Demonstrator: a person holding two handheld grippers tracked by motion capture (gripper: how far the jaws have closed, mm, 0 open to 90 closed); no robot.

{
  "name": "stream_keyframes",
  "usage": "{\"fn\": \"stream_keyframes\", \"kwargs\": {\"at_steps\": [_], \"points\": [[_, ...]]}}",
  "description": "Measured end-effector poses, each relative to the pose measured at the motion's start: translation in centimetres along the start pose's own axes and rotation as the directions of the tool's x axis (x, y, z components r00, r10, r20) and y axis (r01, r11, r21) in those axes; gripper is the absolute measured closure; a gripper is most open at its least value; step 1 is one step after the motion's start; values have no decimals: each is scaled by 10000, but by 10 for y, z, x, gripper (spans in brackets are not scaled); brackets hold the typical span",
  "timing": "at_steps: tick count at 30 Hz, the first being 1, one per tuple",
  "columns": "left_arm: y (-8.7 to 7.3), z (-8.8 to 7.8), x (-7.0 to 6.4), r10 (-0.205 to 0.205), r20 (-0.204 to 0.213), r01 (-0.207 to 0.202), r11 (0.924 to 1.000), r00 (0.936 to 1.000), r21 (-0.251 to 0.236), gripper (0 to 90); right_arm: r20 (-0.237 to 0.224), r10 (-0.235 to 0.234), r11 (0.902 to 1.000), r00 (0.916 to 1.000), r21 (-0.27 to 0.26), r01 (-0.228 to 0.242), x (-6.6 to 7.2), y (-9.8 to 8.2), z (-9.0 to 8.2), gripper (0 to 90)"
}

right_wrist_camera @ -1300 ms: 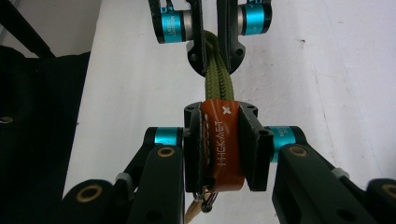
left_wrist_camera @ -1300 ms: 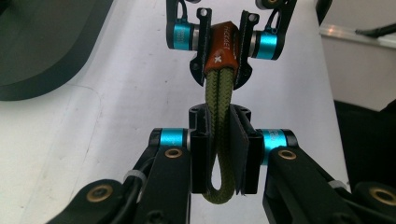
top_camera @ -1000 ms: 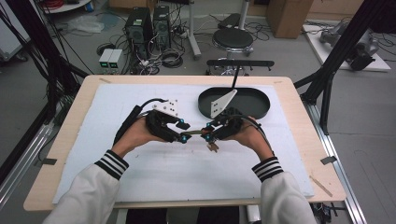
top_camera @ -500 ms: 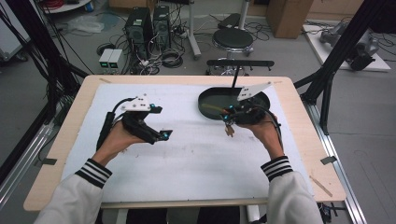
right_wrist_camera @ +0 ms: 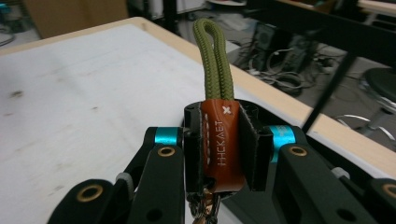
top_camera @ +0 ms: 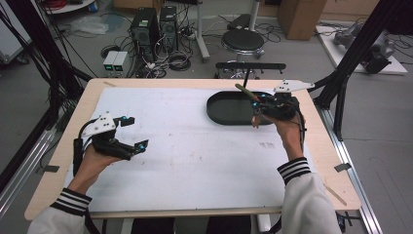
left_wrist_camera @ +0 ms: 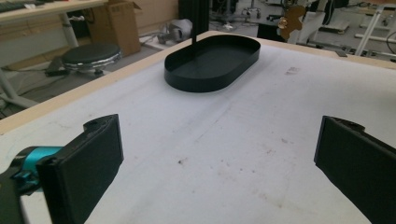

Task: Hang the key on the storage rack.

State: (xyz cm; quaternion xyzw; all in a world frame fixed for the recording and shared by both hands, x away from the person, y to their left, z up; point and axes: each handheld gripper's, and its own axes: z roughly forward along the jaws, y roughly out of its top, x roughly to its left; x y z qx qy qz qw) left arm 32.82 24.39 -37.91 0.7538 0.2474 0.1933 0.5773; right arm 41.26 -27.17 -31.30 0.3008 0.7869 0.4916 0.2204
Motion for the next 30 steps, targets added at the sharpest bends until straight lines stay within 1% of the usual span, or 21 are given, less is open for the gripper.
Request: {"fn": "stream_keyframes", "kwargs": {"at_steps": [2,4,5,6,7,8,9,10,12,13,16,19,20,23,24,25,26,28,29,30], "points": [[-8,-7,0,-94,-59,93,9998,9999,-159,17,404,151,9998,9991,-105,-147,-4,-1,-1,736],[-16,-14,-1,-200,-192,192,9990,9996,-408,17,656,274,9992,9975,-315,-254,-8,-2,-2,736],[-21,-18,-1,-261,-275,246,9982,9993,-549,17,868,270,9991,9959,-346,-241,-9,-2,-2,736],[-25,-21,-2,-303,-357,278,9972,9989,-700,17,1053,290,9991,9940,-332,-256,-11,-2,-2,736],[-29,-24,-2,-336,-418,302,9964,9986,-795,17,1253,279,9988,9917,-429,-227,-13,-2,-3,736],[-32,-27,-2,-340,-522,293,9956,9981,-887,17,1424,332,9982,9892,-532,-259,-15,-2,-4,736],[-36,-30,-3,-404,-604,336,9934,9974,-1094,17,1529,495,9973,9870,-603,-406,-17,-2,-5,736],[-40,-31,-3,-471,-623,392,9917,9969,-1226,17,1677,531,9968,9844,-685,-421,-20,-2,-6,736],[-42,-33,-3,-472,-644,389,9916,9968,-1236,17,1910,643,9965,9795,-657,-526,-24,-2,-7,735],[-48,-36,-4,-468,-775,350,9884,9959,-1476,17,2176,568,9973,9744,-578,-452,-26,-2,-8,736],[-54,-38,-7,-516,-921,354,9849,9944,-1695,17,2540,771,9954,9641,-755,-597,-31,-1,-10,736],[-57,-39,-9,-536,-1008,348,9831,9935,-1796,17,2899,828,9949,9535,-789,-624,-35,1,-11,736],[-61,-39,-10,-589,-1078,381,9818,9924,-1861,17,2989,900,9943,9500,-810,-687,-37,1,-10,736],[-68,-41,-10,-673,-1276,403,9783,9895,-2032,17,3312,1043,9932,9378,-846,-806,-39,1,-8,736],[-68,-41,-10,-673,-1276,403,9783,9895,-2032,17,3454,1003,9940,9331,-768,-784,-40,1,-7,736],[-70,-42,-11,-627,-1377,323,9766,9885,-2125,17,3546,966,9945,9300,-729,-755,-41,0,-6,736],[-70,-42,-11,-627,-1377,323,9766,9885,-2125,17,3588,1021,9941,9278,-715,-817,-42,0,-5,736],[-74,-44,-12,-678,-1483,326,9731,9866,-2280,17,3722,1107,9933,9215,-722,-901,-43,-1,-2,736],[-75,-44,-12,-675,-1512,311,9724,9862,-2313,17,3788,1090,9933,9190,-780,-856,-44,-2,-1,736],[-75,-44,-12,-675,-1512,311,9724,9862,-2313,17,3788,1090,9933,9190,-780,-856,-44,-2,-1,736]]}}
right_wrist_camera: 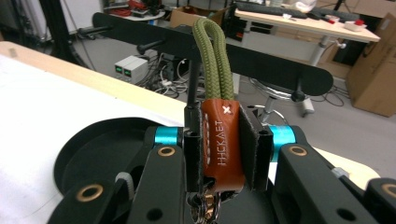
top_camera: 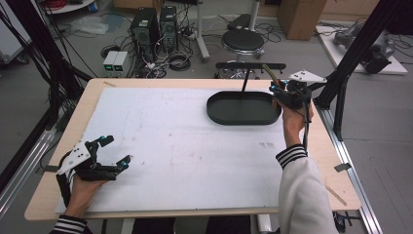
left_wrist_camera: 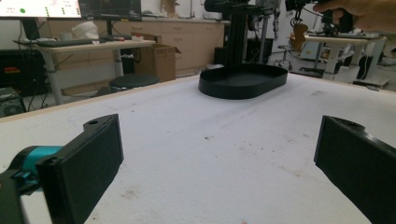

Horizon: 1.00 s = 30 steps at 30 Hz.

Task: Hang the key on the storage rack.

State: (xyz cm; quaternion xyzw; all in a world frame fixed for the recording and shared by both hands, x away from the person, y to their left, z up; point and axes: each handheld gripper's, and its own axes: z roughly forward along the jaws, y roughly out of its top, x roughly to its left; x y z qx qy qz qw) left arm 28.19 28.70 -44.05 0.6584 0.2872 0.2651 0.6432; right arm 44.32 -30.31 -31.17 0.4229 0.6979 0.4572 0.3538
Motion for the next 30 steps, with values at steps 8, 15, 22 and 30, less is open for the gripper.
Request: {"fn": "stream_keyframes", "kwargs": {"at_steps": [8,15,22,30], "points": [[-12,-7,0,-166,-190,163,9997,9997,-176,17,406,174,9998,9990,9,-175,0,-4,13,736],[-13,-8,-2,4,-371,-16,9995,9993,-329,17,603,290,9994,9978,174,-301,1,-8,24,736],[-13,-8,-2,1,-406,-15,9994,9992,-358,17,643,211,9993,9977,288,-230,4,-10,30,736],[-13,-9,-2,22,-429,-37,9994,9991,-356,17,535,84,9989,9985,466,-109,8,-11,36,736]]}}
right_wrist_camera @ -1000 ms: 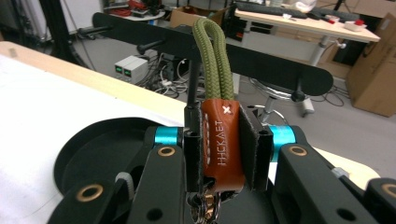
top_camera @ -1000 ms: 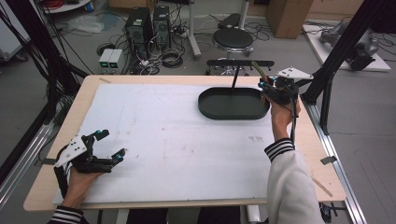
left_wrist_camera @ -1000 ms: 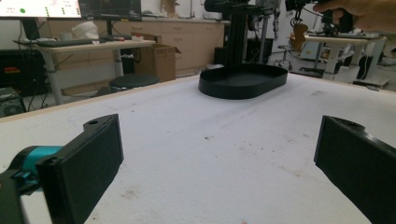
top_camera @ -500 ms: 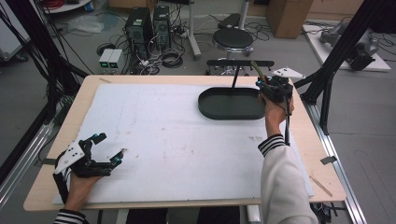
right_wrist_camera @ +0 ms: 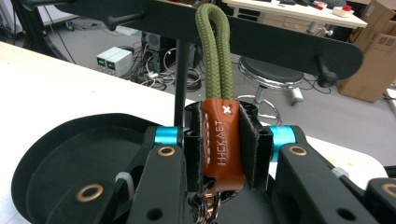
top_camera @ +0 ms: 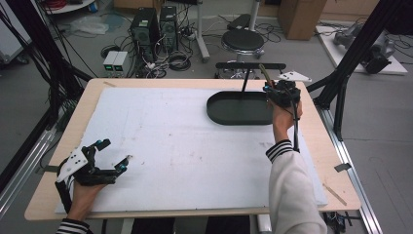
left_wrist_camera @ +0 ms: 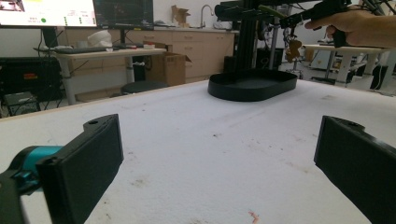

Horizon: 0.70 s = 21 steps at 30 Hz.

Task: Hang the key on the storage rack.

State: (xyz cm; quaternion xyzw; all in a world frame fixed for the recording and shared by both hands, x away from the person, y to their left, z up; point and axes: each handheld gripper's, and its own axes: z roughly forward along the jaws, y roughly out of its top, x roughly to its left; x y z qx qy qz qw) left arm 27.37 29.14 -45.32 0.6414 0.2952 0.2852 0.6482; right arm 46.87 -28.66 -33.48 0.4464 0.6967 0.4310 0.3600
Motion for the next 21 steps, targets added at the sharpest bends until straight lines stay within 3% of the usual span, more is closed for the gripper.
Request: {"fn": "stream_keyframes", "kwargs": {"at_steps": [21], "points": [[0,0,-1,59,-9,-59,10000,10000,-12,17,-223,9,9992,9998,392,0,8,-6,18,736]]}}
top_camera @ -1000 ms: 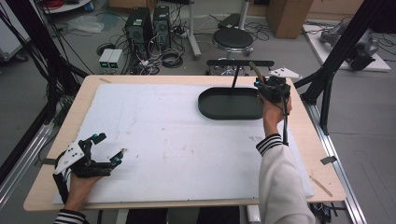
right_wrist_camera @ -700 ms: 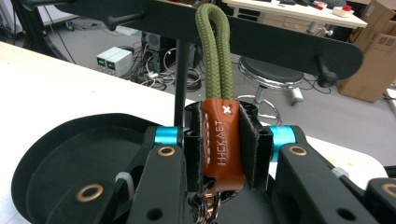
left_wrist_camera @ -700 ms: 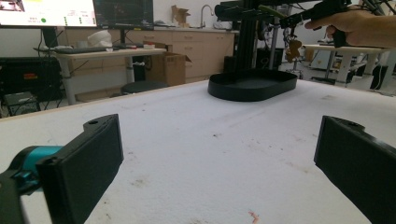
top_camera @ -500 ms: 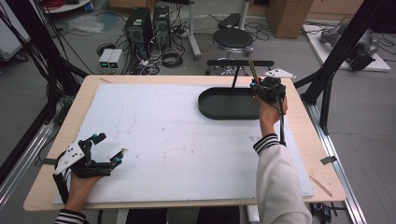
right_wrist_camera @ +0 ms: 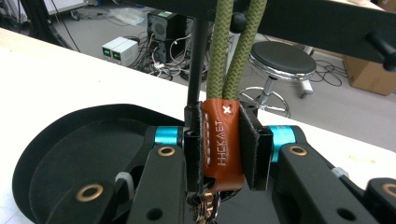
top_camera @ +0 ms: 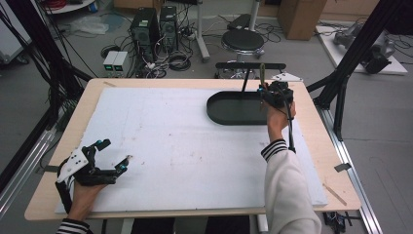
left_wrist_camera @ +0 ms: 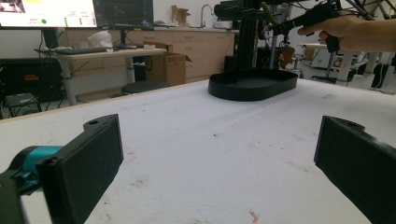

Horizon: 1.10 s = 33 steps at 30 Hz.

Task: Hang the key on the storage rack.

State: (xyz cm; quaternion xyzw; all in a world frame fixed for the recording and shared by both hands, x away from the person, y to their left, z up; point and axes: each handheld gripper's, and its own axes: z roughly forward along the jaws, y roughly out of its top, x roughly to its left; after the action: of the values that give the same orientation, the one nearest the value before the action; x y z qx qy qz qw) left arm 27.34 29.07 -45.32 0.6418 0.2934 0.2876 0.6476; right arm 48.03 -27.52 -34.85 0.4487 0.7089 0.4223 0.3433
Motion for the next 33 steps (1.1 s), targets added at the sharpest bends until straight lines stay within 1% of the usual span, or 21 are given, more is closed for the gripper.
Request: {"fn": "stream_keyframes", "kwargs": {"at_steps": [2,9,13,16,18,20,25,26,28,29,31,33], "points": [[0,0,0,1,3,-1,10000,10000,-7,17,-31,100,9999,9999,19,-100,0,-1,2,736],[0,0,0,5,5,-5,10000,10000,-24,17,-83,201,9998,9998,48,-200,1,-4,8,736],[0,0,0,7,10,-7,10000,10000,-20,17,-194,484,9988,9986,122,-481,0,-7,13,736],[0,0,0,6,13,-6,10000,10000,-34,17,-244,553,9984,9982,85,-551,0,-9,16,736],[0,0,0,6,24,-6,10000,10000,-31,17,-250,544,9985,9982,59,-542,-1,-9,18,736],[0,-1,0,19,24,-19,10000,10000,-17,17,-273,710,9975,9971,63,-709,-2,-11,19,736],[0,-1,0,17,26,-17,10000,10000,-14,17,-317,763,9971,9966,31,-762,-5,-12,21,736],[0,0,0,3,26,-3,10000,10000,-29,17,-375,919,9958,9951,31,-919,-7,-13,22,735],[0,-1,0,14,27,-14,10000,10000,-19,17,-382,974,9952,9945,17,-974,-8,-13,22,734],[0,-1,0,16,27,-16,10000,10000,-21,17,-489,1118,9937,9925,-32,-1121,-10,-14,23,730],[0,-1,0,21,29,-21,10000,10000,-17,17,-551,1160,9932,9917,-40,-1164,-11,-15,23,727],[0,-1,0,11,16,-10,10000,10000,-32,17,-579,1224,9924,9908,-37,-1228,-12,-15,24,673]]}}
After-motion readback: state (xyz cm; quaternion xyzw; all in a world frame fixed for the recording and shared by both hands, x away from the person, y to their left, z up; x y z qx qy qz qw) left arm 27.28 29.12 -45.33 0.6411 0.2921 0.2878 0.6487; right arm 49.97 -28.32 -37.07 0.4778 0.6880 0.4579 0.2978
